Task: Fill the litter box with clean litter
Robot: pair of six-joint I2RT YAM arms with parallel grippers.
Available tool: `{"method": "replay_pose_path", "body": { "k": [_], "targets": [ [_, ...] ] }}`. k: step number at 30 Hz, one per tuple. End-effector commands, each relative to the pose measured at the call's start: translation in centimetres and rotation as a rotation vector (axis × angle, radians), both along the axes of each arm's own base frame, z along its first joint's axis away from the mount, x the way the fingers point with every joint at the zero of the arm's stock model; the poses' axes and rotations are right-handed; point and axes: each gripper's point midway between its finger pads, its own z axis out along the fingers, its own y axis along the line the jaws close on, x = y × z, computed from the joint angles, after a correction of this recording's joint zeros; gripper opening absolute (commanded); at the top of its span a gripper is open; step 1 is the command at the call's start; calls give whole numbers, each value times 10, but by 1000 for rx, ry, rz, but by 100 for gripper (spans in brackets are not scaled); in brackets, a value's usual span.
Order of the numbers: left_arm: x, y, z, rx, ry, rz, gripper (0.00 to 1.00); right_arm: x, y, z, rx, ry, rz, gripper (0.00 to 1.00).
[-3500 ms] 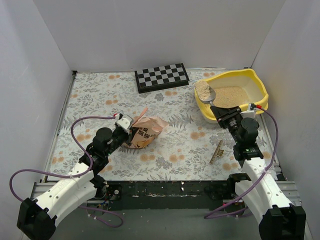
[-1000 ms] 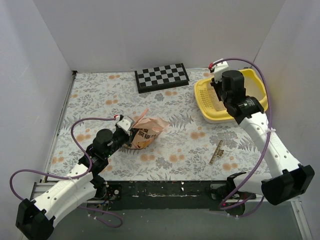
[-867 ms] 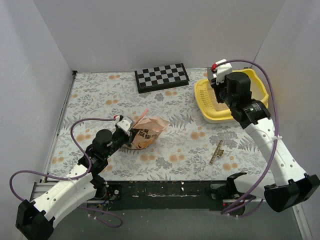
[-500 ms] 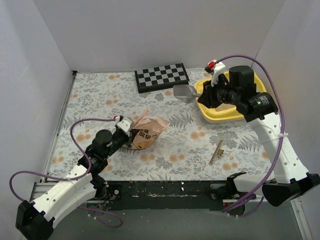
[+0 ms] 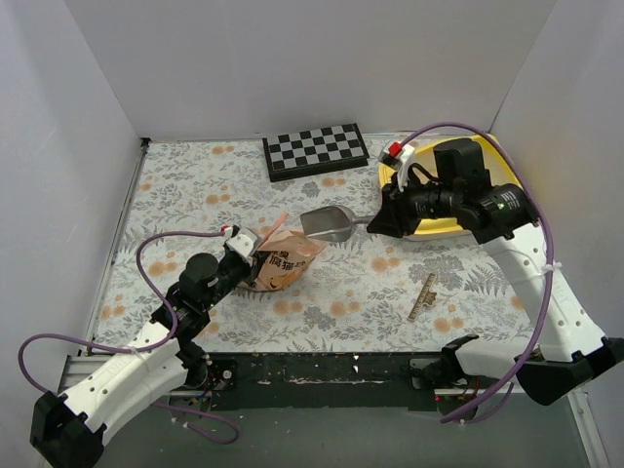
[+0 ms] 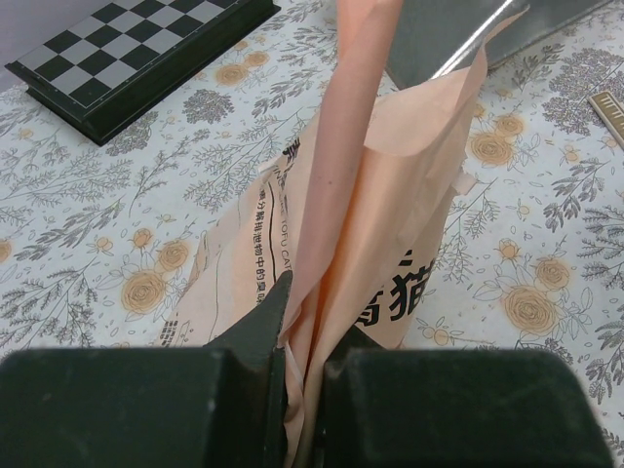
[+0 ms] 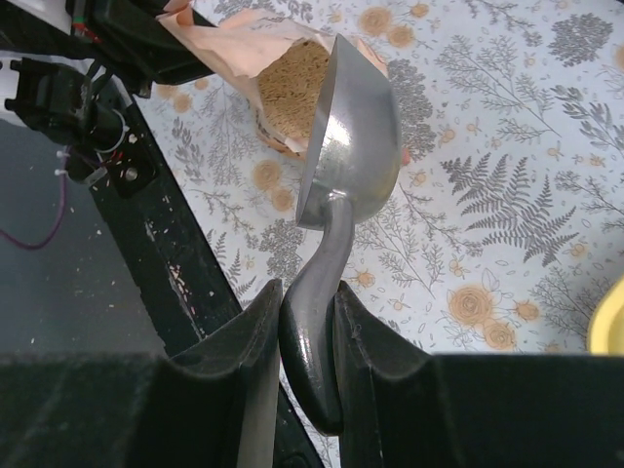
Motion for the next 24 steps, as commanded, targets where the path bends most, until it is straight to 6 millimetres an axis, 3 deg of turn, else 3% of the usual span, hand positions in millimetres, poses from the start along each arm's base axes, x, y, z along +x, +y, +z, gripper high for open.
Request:
{"method": "replay_pose_path", "body": {
  "k": [1, 16, 21, 24],
  "targets": [
    [0, -5, 27, -49, -78, -17, 0, -6, 14, 3, 24, -28, 84, 1],
    [0, -6, 25, -44, -71, -22, 0, -5, 32, -37, -63, 11, 163, 1],
    [0, -8, 25, -46, -67, -31, 0, -14, 50, -52, -105, 59, 254, 1],
    [0, -9, 25, -47, -64, -32, 0, -5, 62, -60, -129, 97, 251, 1]
  ]
}}
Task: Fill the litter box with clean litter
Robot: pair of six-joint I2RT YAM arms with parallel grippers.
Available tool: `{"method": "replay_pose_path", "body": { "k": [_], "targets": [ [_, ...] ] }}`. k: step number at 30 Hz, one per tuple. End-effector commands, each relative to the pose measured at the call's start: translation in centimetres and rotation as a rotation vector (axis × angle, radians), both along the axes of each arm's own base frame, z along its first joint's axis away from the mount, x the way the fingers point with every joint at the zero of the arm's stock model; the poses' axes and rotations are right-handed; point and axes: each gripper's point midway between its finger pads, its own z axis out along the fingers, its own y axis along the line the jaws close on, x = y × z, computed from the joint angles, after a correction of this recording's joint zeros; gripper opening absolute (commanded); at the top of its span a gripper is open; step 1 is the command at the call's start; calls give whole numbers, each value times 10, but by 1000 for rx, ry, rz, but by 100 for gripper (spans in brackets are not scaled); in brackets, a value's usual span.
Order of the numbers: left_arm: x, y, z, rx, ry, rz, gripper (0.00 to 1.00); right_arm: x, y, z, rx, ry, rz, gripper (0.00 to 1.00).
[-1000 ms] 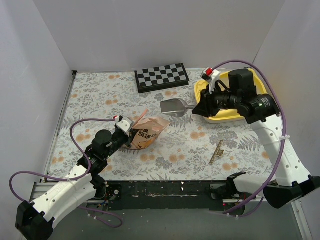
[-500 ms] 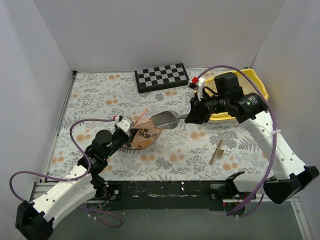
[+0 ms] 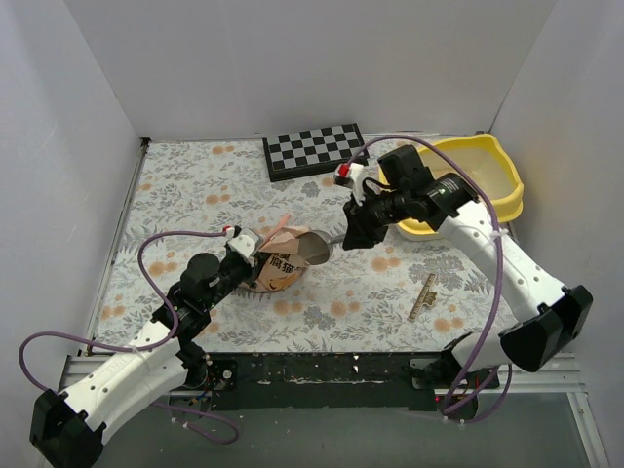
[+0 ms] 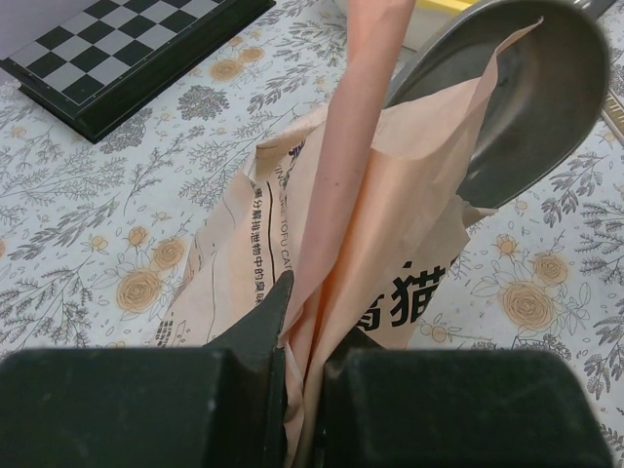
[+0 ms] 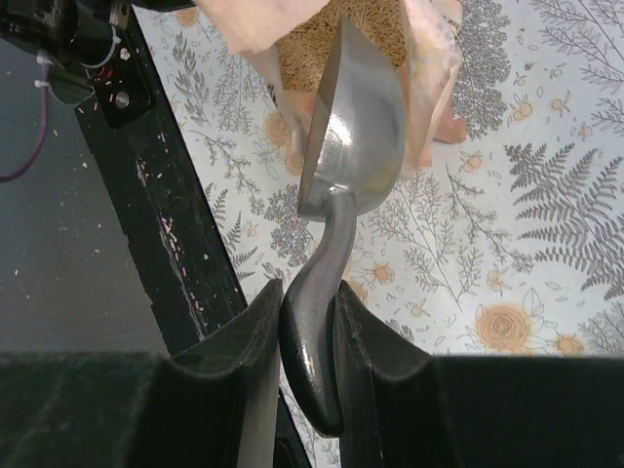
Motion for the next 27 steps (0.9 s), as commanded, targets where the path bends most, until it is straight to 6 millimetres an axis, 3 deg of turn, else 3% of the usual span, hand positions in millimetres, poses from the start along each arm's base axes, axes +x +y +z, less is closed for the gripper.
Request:
{"method": "replay_pose_path", "body": {
  "k": [1, 7, 11, 19, 27],
  "targets": [
    [0, -8, 27, -55, -67, -33, 0, 8, 24, 1, 0, 28, 46, 1],
    [-1, -8, 29, -58, -69, -32, 0, 42, 44, -3, -70, 90, -74, 1],
    [0, -7, 28, -57, -64, -23, 0, 55, 40, -11, -147, 134, -187, 1],
    [2, -8, 27, -53, -51, -21, 0, 40, 55, -53, -229, 295, -170, 1],
    [0, -7, 29, -60, -56, -22, 0, 34, 91, -106, -100, 443, -114, 1]
  ]
}}
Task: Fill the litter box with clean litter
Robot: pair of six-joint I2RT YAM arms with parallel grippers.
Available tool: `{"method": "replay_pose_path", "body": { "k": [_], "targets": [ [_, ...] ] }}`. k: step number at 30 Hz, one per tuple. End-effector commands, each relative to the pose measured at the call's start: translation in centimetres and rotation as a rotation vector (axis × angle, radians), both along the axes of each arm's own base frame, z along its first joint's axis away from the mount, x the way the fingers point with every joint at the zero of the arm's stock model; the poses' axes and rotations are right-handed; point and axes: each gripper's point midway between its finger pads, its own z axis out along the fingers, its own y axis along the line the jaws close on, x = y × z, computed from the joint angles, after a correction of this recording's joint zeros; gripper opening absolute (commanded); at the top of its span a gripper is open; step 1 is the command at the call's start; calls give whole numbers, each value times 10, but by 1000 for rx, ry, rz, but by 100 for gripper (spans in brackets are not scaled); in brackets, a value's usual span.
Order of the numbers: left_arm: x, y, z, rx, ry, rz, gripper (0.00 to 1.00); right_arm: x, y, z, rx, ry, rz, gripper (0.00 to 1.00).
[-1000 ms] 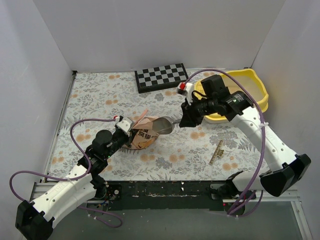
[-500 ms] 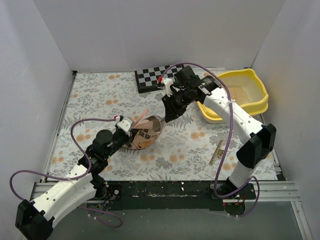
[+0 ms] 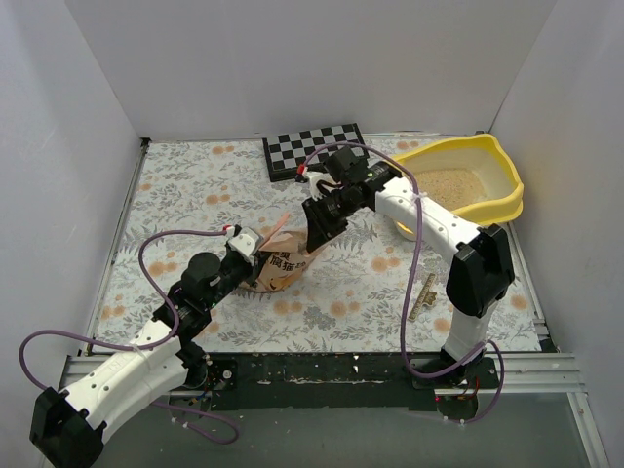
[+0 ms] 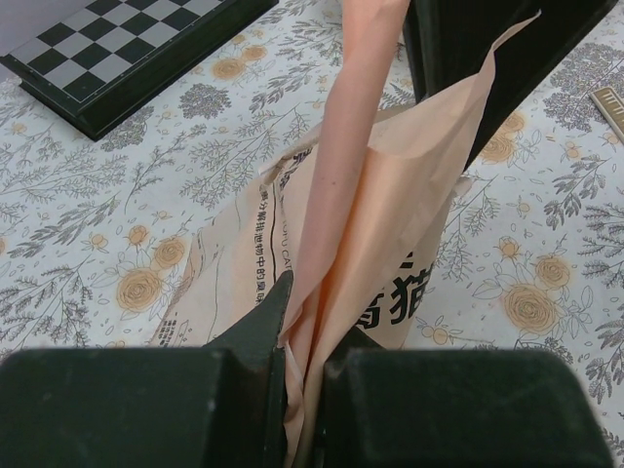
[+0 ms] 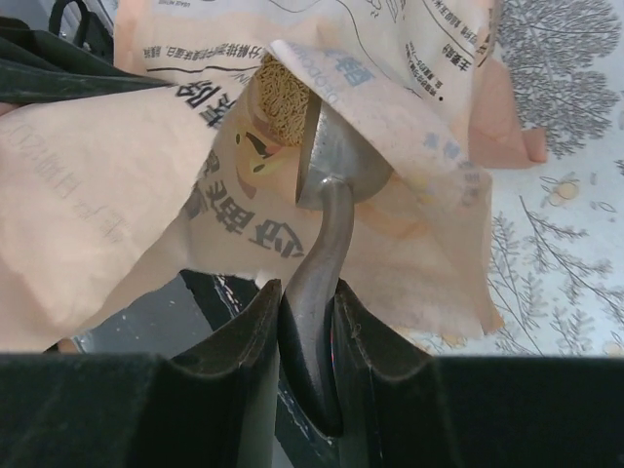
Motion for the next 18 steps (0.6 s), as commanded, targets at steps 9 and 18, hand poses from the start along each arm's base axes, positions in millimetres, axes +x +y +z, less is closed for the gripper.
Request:
{"method": "replay_pose_path", "body": {
  "k": [9, 18],
  "targets": [
    [-1, -9, 26, -50, -55, -39, 0, -28, 35, -11, 447, 229, 65, 1],
    [-2, -10, 22, -41, -48, -46, 0, -35, 30, 13, 650, 244, 123, 1]
  ]
}}
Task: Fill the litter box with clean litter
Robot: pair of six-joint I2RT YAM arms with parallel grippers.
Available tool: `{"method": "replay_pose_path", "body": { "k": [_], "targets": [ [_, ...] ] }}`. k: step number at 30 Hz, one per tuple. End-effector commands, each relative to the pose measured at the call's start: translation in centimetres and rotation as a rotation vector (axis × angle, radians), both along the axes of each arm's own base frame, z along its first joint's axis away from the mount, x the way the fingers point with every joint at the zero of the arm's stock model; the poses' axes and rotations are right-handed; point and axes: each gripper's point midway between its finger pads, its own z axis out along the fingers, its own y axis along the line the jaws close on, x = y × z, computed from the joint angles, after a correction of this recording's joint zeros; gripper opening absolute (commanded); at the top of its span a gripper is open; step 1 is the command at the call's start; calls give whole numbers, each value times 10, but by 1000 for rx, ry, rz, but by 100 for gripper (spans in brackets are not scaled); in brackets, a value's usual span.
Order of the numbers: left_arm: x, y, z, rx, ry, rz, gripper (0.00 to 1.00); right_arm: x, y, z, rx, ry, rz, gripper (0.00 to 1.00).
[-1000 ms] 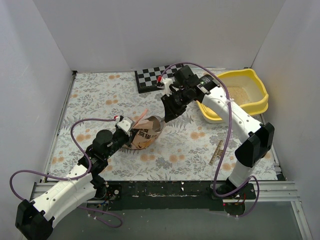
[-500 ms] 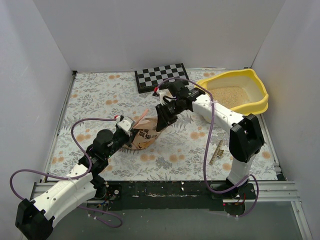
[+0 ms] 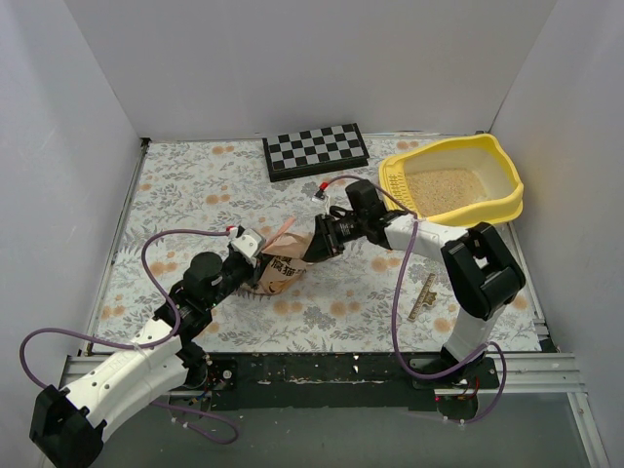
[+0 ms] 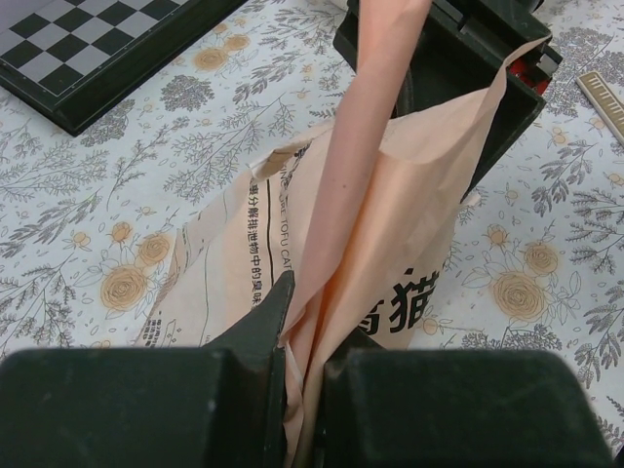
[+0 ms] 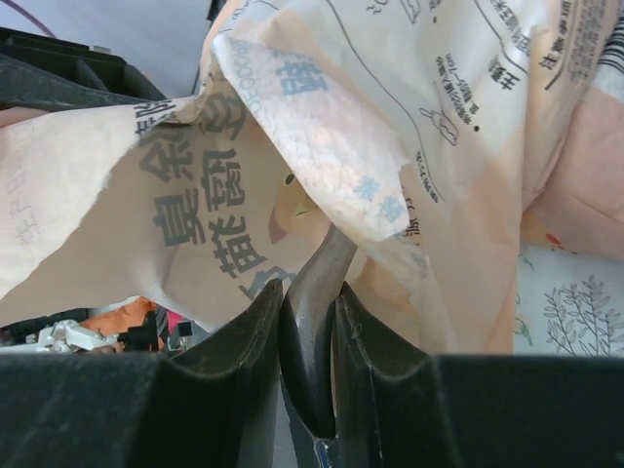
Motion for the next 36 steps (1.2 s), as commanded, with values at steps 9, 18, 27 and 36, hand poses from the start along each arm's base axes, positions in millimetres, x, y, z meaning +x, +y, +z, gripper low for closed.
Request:
{"method": "replay_pose_path", "body": {
  "k": [9, 18, 27, 36],
  "targets": [
    [2, -7, 26, -49, -69, -27, 0, -17, -13, 104, 365, -111, 108, 1],
    [2, -8, 25, -46, -66, -30, 0, -11, -43, 105, 358, -114, 37, 1],
    [1, -8, 24, -44, -70, -37, 0, -15, -71, 96, 360, -93, -49, 1],
    [-3, -13, 20, -44, -71, -74, 0, -12, -101, 85, 348, -67, -171, 1]
  ]
}}
